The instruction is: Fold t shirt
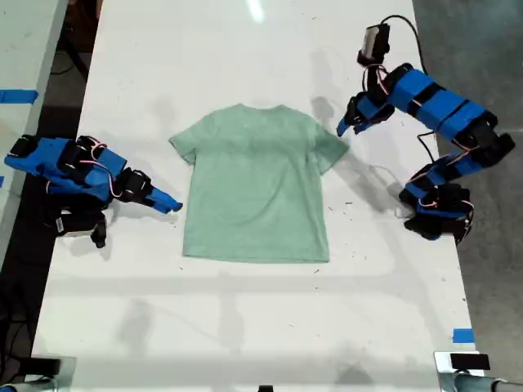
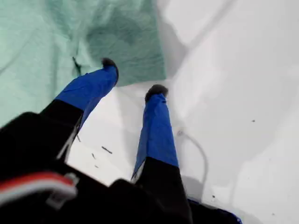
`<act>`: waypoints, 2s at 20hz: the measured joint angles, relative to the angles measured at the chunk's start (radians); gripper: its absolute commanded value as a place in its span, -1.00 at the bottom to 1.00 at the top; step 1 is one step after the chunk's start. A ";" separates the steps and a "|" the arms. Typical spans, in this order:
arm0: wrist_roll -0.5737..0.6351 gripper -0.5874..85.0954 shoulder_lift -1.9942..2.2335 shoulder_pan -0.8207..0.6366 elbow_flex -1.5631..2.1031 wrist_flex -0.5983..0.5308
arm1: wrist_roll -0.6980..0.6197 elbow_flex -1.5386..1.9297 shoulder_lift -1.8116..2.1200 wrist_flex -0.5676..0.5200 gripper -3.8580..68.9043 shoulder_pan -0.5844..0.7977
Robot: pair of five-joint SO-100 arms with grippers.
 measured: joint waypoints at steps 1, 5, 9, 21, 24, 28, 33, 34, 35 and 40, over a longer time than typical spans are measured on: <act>0.000 -0.58 0.000 0.000 0.000 0.000 | -0.009 0.000 -0.066 -0.046 -0.45 0.011; 0.000 -0.58 0.000 0.000 0.000 0.000 | -0.011 -0.038 -0.295 -0.146 -0.44 0.014; 0.000 -0.58 0.000 0.000 0.000 0.000 | -0.012 -0.061 -0.373 -0.161 -0.71 0.020; 0.000 -0.58 0.000 0.000 0.000 0.000 | 0.017 -0.347 -0.345 -0.055 -0.90 -0.178; 0.000 -0.58 0.000 0.000 0.000 0.000 | 0.020 -0.451 -0.348 -0.077 -0.90 -0.302; 0.000 -0.58 0.000 0.000 0.000 0.000 | 0.031 -0.545 -0.456 -0.178 -0.90 -0.437; 0.000 -0.58 0.000 0.000 0.000 0.000 | 0.052 -0.666 -0.709 -0.252 -0.49 -0.528; 0.000 -0.58 0.000 0.000 0.000 0.000 | 0.054 -0.695 -0.758 -0.253 -0.48 -0.543; 0.000 -0.58 0.000 0.000 0.000 0.000 | 0.054 -0.723 -0.798 -0.255 -0.48 -0.557; 0.000 -0.58 0.000 0.000 0.000 0.000 | 0.054 -0.802 -0.764 -0.146 -0.54 -0.561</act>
